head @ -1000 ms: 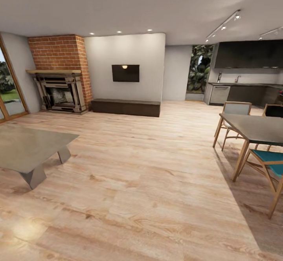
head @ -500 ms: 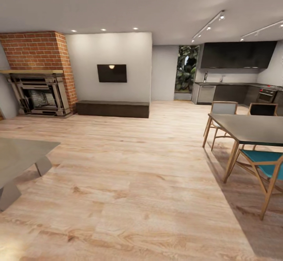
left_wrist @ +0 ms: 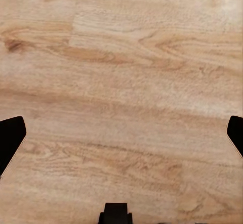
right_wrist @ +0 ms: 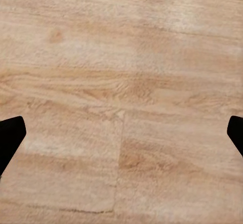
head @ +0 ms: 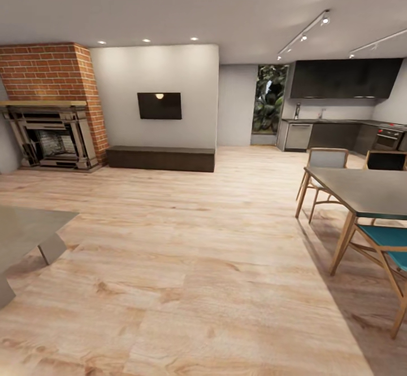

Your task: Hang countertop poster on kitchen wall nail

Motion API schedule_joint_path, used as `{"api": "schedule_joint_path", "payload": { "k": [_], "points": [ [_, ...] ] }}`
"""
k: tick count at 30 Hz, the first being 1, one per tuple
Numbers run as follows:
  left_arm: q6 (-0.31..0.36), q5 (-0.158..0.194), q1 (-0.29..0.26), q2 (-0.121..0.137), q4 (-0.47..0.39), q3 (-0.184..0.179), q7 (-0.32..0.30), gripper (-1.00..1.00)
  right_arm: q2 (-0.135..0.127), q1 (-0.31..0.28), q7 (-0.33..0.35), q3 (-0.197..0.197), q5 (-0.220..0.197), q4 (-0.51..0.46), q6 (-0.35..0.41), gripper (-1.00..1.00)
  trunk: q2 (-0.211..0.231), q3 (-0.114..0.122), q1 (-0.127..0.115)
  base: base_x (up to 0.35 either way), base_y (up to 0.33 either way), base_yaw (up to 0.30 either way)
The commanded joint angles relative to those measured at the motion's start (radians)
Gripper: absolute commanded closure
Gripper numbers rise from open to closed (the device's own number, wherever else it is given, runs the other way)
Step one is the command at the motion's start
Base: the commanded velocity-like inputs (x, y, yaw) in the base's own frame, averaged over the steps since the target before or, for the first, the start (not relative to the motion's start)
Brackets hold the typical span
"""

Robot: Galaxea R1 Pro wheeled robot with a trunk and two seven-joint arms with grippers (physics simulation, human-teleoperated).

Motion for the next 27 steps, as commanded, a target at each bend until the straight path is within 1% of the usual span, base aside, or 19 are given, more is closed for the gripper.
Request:
{"api": "schedule_joint_path", "payload": {
  "k": [1,18,22,27],
  "points": [
    [-0.001,-0.001,0.0,0.0,-0.001,0.001,0.0,-1.0,0.0,-0.001,0.0,-0.001,-0.001,0.002,-0.003,-1.0,0.0,-0.001,0.001,0.333,0.0,0.0],
    [-0.001,-0.001,0.0,0.001,-0.001,0.002,0.0,-1.0,0.001,-0.001,-0.001,0.0,-0.001,0.004,-0.005,-1.0,0.0,-0.001,0.001,0.333,0.0,-0.007],
    [-0.001,-0.001,0.0,0.001,-0.001,0.002,0.0,-1.0,0.001,-0.001,-0.001,0.0,-0.001,0.004,-0.005,-1.0,0.0,-0.001,0.001,0.333,0.0,-0.165],
    [-0.001,-0.001,0.0,0.001,-0.001,0.002,0.0,-1.0,0.001,-0.001,-0.001,0.0,-0.001,0.004,-0.005,-1.0,0.0,-0.001,0.001,0.333,0.0,-0.249]
  ]
}}
